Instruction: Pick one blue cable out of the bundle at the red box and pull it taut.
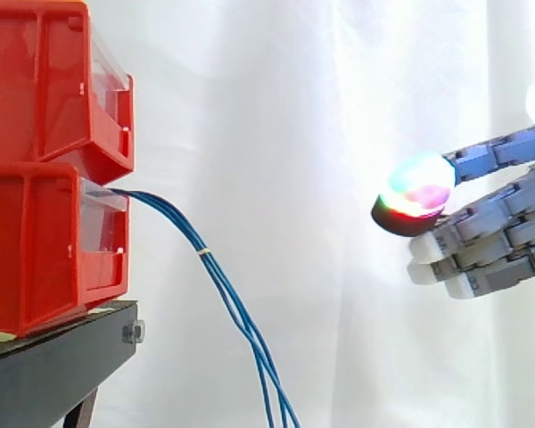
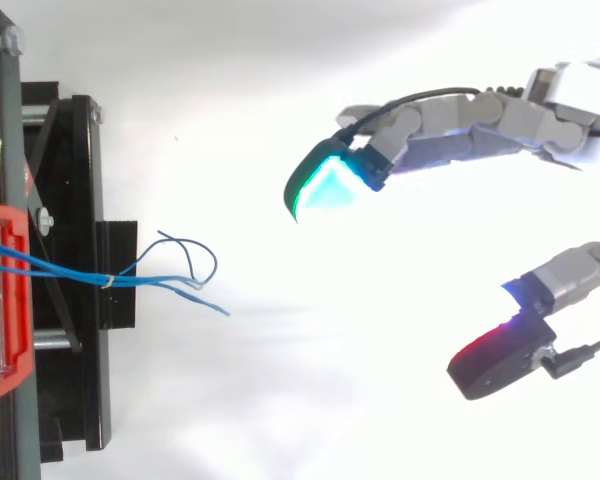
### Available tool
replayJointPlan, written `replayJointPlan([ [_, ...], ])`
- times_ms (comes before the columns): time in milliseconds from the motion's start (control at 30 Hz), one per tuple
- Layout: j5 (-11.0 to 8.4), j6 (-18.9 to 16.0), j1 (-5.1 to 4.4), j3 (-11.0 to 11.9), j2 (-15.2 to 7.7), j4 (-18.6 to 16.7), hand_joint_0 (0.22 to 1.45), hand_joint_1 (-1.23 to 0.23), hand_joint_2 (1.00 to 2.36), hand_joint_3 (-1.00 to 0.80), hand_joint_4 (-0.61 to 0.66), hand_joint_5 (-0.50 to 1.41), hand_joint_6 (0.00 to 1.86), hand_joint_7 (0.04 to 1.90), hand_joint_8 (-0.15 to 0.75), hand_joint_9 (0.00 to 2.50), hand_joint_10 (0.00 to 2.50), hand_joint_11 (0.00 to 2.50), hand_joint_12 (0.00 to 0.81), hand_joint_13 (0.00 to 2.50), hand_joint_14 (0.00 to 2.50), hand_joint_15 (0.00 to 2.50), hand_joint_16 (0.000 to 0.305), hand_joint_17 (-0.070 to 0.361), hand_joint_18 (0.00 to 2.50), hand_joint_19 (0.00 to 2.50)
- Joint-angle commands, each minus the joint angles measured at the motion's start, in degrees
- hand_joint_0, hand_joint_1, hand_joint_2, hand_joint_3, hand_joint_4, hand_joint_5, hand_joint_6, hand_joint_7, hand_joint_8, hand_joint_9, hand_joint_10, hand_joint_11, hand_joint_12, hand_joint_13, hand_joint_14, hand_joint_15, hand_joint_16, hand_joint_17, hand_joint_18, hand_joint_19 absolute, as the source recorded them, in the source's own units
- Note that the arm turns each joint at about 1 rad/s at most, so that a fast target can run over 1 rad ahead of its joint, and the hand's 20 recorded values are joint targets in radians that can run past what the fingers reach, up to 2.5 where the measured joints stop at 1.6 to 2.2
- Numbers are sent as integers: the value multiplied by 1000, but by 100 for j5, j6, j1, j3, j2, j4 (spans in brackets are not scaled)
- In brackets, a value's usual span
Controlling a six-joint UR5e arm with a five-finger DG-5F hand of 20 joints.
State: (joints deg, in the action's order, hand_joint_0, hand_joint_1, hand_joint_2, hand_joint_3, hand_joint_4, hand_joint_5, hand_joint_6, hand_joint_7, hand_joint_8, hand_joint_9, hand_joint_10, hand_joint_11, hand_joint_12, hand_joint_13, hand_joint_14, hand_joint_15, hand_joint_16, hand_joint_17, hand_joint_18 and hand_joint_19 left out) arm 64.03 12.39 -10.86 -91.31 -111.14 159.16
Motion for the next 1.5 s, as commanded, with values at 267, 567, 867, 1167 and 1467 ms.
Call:
replayJointPlan([
  [267, -39, 132, 13, 104, -514, -641, 449, -753, 1000, -500, 139, -170, 502, 705, 286, 125, 0, 0, 408, 15, 0, 0, 68, 154, 0, 34],
  [567, -180, 448, 13, 210, -663, -816, 498, -788, 1000, -500, 167, -149, 502, 742, 269, 231, 0, 0, 388, 77, 0, 0, 64, 143, 0, 32],
  [867, 84, 378, 119, 1273, -1489, -474, 525, -789, 1000, -500, 219, -126, 503, 870, 267, 269, 0, 0, 383, 95, 0, 0, 61, 138, 0, 40],
  [1167, 75, 387, 189, 1836, -1946, -350, 531, -789, 1000, -500, 243, -121, 503, 917, 272, 289, 0, 0, 383, 112, 0, 0, 61, 138, 0, 46],
  [1467, 295, 413, 198, 2310, -2632, -939, 550, -784, 1000, -500, 246, -107, 503, 1137, 283, 309, 0, 0, 380, 126, 0, 0, 60, 135, 19, 43],
])
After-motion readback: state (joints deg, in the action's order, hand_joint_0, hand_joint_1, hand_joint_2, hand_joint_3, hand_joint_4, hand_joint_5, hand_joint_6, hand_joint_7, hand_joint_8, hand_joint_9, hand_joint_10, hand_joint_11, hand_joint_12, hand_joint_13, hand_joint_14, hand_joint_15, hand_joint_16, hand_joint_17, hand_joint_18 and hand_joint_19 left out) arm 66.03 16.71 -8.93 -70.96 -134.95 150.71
